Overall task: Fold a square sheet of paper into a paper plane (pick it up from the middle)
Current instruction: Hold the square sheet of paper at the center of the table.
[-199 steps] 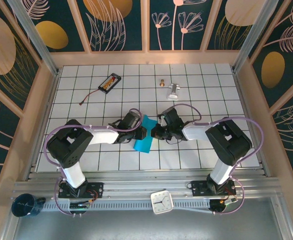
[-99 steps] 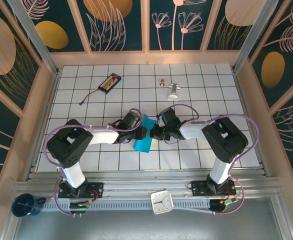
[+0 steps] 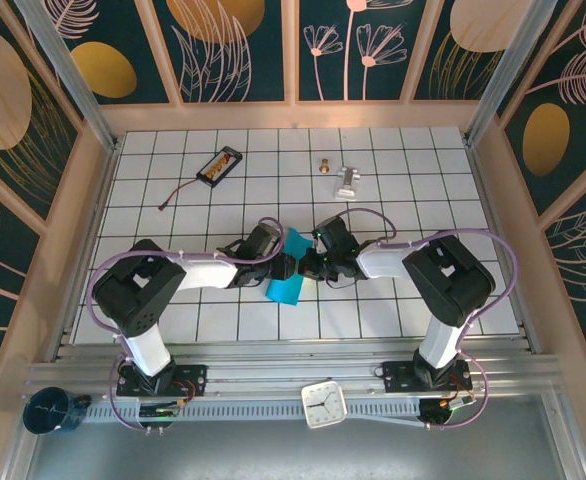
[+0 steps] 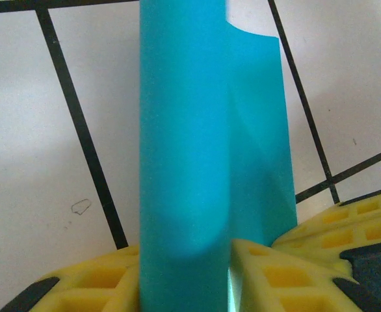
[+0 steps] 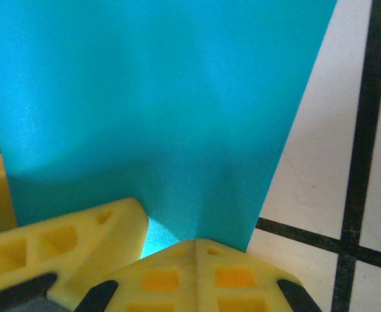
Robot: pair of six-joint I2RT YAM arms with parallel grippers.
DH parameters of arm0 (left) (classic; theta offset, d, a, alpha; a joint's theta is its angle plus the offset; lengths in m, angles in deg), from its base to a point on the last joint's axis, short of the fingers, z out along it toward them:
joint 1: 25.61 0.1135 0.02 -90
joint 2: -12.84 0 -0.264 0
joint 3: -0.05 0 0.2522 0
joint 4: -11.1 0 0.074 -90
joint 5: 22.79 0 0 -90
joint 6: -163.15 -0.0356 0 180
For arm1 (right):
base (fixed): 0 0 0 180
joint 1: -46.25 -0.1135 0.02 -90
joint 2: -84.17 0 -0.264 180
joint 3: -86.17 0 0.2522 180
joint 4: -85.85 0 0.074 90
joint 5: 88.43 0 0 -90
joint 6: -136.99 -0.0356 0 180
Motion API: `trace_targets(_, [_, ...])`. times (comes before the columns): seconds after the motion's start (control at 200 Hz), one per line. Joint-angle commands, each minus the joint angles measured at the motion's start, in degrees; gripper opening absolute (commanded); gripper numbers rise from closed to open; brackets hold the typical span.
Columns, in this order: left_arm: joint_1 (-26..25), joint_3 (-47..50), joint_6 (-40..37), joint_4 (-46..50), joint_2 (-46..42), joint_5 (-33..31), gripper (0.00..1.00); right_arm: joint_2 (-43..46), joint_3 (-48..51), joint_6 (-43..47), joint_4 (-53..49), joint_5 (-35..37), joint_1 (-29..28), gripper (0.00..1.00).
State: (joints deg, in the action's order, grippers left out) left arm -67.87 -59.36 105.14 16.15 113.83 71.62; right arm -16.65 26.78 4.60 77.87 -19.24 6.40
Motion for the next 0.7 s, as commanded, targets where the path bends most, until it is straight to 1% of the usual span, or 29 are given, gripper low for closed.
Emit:
trace_targets(0.0, [1.5, 3.0, 0.5, 9.5, 3.3, -9.3, 0.39, -3.1, 1.9, -0.4, -6.1, 3.8, -1.1, 0.0])
trace_targets(0.24, [1.5, 1.9, 0.4, 13.7, -2.4, -13.9, 0.51, -3.5, 2.4, -0.4, -6.0, 4.1, -1.1, 0.0])
trace_targets(0.34, [1.5, 1.1, 0.5, 16.2, -6.9, -15.9, 0.6, -3.7, 2.6, -0.4, -5.8, 4.0, -1.1, 0.0])
trace_targets(0.385, [1.6, 0.8, 0.9, 16.7, -8.7, -15.7, 0.62, -3.8, 2.7, -0.4, -5.7, 4.0, -1.1, 0.0])
trace_targets(0.435, [1.5, 0.9, 1.4, 16.0, -11.0, -13.5, 0.63, -3.8, 2.7, -0.4, -5.7, 4.0, -1.1, 0.0])
trace_targets(0.475, [1.5, 1.3, 2.3, 14.5, -12.5, -10.5, 0.62, -3.8, 2.7, -0.4, -5.7, 4.0, -1.1, 0.0])
trace_targets(0.53, [1.5, 1.9, 3.8, 11.9, -13.8, -5.6, 0.57, -3.9, 2.7, -0.4, -5.7, 4.1, -1.1, 0.0])
trace_targets(0.611, [1.6, 2.2, 5.9, 8.6, -13.8, 1.2, 0.46, -3.9, 2.6, -0.4, -5.6, 4.1, -1.2, 0.0])
trace_targets(0.696, [1.5, 1.2, 6.5, 6.8, -12.0, 5.7, 0.34, -4.1, 2.7, -0.4, -5.5, 4.1, -1.2, 0.0])
